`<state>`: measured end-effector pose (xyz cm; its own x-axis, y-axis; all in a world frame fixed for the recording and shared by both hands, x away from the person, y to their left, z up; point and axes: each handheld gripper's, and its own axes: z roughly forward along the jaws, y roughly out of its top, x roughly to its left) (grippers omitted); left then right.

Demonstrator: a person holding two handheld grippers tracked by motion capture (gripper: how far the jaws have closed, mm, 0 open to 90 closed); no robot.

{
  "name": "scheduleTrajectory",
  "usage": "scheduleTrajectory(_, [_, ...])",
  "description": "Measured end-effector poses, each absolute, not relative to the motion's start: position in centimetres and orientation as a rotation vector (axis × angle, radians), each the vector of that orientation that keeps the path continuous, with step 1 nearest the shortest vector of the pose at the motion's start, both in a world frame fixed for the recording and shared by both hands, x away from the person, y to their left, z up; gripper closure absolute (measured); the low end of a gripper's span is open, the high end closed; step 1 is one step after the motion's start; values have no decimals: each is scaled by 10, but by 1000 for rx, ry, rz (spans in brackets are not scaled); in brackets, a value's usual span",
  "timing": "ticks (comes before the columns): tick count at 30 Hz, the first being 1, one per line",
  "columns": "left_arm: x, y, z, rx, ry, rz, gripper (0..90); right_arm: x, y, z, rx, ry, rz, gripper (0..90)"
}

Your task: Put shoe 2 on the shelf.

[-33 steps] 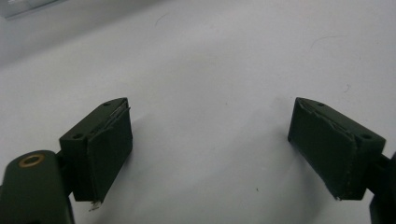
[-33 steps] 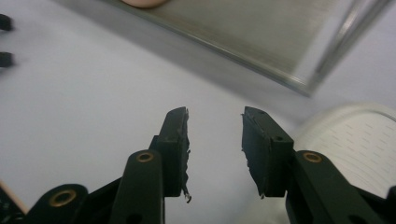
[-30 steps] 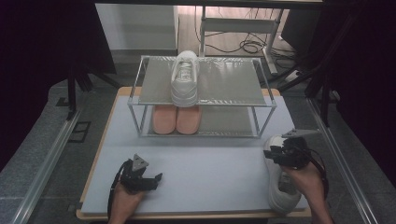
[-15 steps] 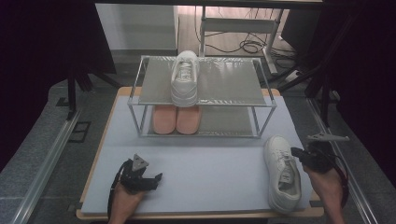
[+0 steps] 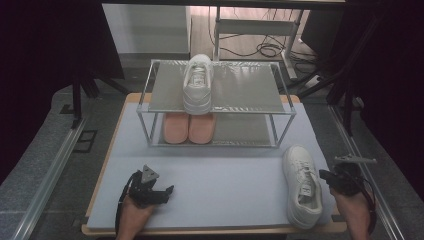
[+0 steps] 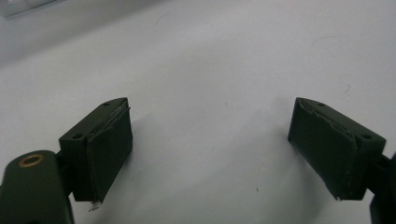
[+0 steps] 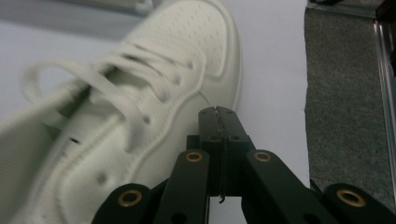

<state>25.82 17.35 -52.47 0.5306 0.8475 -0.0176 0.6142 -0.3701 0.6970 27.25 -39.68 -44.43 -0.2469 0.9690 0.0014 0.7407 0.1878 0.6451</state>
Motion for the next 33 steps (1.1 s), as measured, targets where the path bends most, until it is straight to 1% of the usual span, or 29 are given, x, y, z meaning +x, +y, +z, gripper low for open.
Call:
scheduleTrajectory(8, [258,173,-525,2112,1179,458,138,262,-397,-464,1650,2087,723,900])
scheduleTrajectory(15, [258,174,-525,2112,1180,457,138,261,-389,-465,1627,2077,692,900])
scheduleTrajectory(33, [258,174,-525,2113,1180,458,138,276,-340,-468,1549,2170,772,900])
